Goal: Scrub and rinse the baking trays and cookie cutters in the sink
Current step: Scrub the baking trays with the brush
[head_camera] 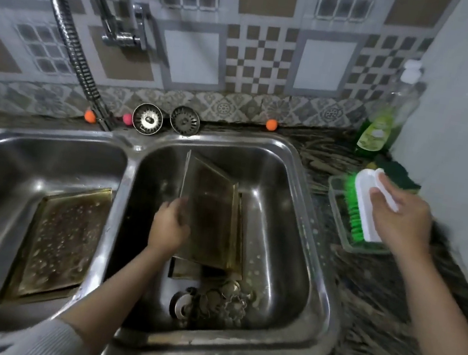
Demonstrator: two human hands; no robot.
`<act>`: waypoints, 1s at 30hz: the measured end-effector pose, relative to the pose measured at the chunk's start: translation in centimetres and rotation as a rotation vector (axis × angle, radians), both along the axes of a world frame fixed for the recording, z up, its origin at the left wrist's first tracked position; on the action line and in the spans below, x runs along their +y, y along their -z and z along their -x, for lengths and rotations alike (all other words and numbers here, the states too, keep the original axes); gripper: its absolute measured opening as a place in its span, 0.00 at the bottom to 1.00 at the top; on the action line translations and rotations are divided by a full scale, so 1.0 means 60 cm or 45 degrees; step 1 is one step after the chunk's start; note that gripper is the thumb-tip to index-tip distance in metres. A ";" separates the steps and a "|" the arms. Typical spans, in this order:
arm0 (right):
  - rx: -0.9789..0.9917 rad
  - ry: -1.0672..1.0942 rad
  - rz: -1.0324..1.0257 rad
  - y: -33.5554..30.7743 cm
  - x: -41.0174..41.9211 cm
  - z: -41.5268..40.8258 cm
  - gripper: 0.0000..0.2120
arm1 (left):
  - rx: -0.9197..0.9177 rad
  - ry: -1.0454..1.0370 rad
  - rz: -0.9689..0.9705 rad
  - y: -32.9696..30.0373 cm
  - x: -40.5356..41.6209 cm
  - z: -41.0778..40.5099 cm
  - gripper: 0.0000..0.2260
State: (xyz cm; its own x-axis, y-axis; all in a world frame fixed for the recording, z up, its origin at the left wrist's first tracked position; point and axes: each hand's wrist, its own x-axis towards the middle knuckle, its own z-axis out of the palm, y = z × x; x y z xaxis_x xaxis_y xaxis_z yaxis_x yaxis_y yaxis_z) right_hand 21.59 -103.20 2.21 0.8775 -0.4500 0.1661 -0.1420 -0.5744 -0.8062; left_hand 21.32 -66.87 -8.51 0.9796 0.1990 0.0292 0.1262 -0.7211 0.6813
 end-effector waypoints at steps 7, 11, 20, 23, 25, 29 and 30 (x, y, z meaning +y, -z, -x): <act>0.377 -0.216 0.292 0.046 -0.034 -0.058 0.18 | -0.095 -0.239 0.231 -0.032 -0.046 0.037 0.25; 0.375 -0.214 0.321 0.052 -0.040 -0.072 0.18 | -0.133 -0.343 0.347 -0.039 -0.067 0.054 0.26; -0.019 -0.299 -0.068 -0.027 0.001 -0.034 0.17 | -0.241 -0.478 0.707 -0.080 -0.097 0.081 0.17; -0.025 -0.573 -0.172 -0.019 0.107 0.002 0.16 | -0.284 -0.454 0.807 -0.093 -0.120 0.086 0.17; -0.041 -0.756 -0.127 0.009 0.187 0.027 0.16 | -0.315 -0.457 0.879 -0.101 -0.138 0.094 0.17; -0.190 -0.603 0.108 0.032 0.248 -0.021 0.17 | -0.361 -0.398 0.914 -0.114 -0.158 0.134 0.19; -0.169 -0.496 0.052 0.026 0.251 -0.045 0.17 | -0.363 -0.381 0.914 -0.114 -0.160 0.144 0.19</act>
State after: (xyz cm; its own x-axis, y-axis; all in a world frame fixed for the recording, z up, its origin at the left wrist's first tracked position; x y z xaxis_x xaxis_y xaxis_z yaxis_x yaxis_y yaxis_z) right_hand 24.30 -88.13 0.63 0.9506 -0.0789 0.3002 0.1964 -0.5962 -0.7785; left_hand 12.70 -76.44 -1.66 0.8564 0.5152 0.0348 -0.0033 -0.0620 0.9981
